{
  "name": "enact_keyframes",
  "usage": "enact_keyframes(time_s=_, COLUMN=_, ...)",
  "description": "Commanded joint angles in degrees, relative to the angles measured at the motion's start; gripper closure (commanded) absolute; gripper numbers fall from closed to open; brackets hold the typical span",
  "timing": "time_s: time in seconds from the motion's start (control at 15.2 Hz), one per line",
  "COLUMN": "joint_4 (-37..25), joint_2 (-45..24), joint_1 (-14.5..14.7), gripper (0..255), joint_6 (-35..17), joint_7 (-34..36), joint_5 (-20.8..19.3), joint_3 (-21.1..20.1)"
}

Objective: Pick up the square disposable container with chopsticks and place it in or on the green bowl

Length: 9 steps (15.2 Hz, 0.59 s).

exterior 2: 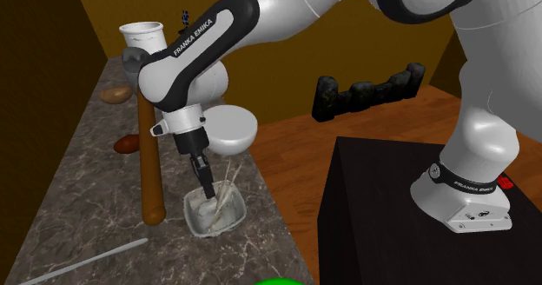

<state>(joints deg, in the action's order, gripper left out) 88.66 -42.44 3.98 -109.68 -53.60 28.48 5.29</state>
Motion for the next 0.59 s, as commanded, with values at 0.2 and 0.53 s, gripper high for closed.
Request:
enact_keyframes(time_s=0.2, joint_4=0.26, joint_2=2.65, joint_1=0.11, gripper=255, joint_6=2.18, joint_7=1.01, joint_5=-0.49, joint_3=0.27)
enact_keyframes(time_s=0.53, joint_4=0.03, joint_2=4.91, joint_1=0.15, gripper=255, joint_6=4.48, joint_7=2.03, joint_5=-0.97, joint_3=0.5)
